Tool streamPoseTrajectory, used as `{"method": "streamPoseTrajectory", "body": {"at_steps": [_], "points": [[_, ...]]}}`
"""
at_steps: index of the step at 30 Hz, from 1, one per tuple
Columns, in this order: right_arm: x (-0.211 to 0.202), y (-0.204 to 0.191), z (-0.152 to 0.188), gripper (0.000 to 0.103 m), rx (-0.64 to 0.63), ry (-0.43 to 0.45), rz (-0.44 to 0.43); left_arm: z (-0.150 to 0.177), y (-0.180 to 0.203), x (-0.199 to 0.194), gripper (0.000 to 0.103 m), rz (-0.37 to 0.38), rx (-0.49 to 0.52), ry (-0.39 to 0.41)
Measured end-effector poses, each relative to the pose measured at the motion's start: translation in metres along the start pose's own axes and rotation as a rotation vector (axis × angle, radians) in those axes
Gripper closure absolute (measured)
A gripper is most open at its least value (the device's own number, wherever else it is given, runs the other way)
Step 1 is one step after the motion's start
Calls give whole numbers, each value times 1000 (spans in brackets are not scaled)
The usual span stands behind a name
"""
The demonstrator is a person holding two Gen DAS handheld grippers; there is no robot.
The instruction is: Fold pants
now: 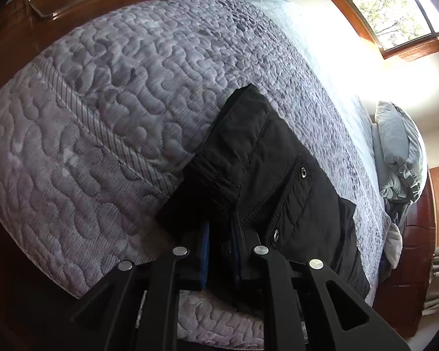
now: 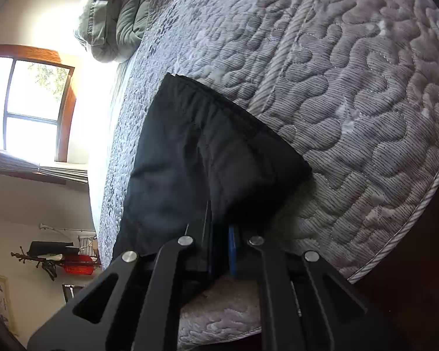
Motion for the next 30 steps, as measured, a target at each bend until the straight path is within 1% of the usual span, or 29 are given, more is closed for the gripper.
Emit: {"method": "streamPoseTrajectory", "body": {"at_steps": [2, 5, 8, 9, 10, 11, 12, 13, 14, 15, 16, 17, 18, 20, 21, 24, 27, 30], "points": [[1, 2, 1, 96, 7, 6, -4, 3, -7, 7, 90, -10, -5, -9], [-1, 2, 2, 96, 3, 0, -2, 4, -11, 10, 90, -3, -17, -9], [-6, 3, 1, 91, 32, -7, -20, 5, -9, 8, 88, -2, -1, -5], [-11, 4, -1, 87, 34, 4, -18, 5, -8, 5, 85, -1, 14, 3], [-17, 4, -2, 82, 26, 15, 1, 5, -7, 1, 83, -10, 30, 19], [-22, 4, -3, 76, 18, 26, 13, 5, -6, -3, 67, -17, 43, 32], [-27, 5, -3, 73, 17, 32, 19, 5, -6, -7, 43, -13, 44, 40], [-32, 7, -3, 72, 19, 38, 32, 5, -4, -14, 33, 1, 40, 63], [-38, 8, -3, 68, 20, 48, 39, 4, -2, -22, 22, 15, 43, 95], [-42, 9, -3, 63, 23, 56, 38, 4, 0, -29, 21, 23, 58, 124], [-46, 9, -3, 60, 26, 60, 37, 5, 2, -33, 20, 24, 77, 136], [-48, 9, -2, 52, 27, 61, 34, 7, 5, -36, 17, 27, 92, 140], [-51, 10, -1, 42, 29, 66, 34, 10, 6, -38, 14, 29, 105, 139], [-54, 12, -1, 32, 40, 79, 23, 16, 10, -39, 12, 28, 129, 134], [-54, 13, -1, 29, 51, 82, 12, 19, 12, -38, 11, 27, 138, 130], [-49, 13, -1, 29, 68, 88, -21, 27, 11, -34, 11, 22, 148, 115], [-40, 14, -1, 29, 76, 94, -48, 30, 3, -29, 10, 13, 114, 109], [-31, 20, -1, 29, 116, 101, -86, 31, -3, -25, 10, 26, 72, 98]]}}
Point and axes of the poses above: each gripper's, at about its wrist camera, not at the fingertips, and x roughly the way its jaws point, y to its right, z to its underside, the point moved 10 cm from there along x, roughly the way its jaws point, and after that the axes turned 12 degrees about -x, right-handed, at the moved point
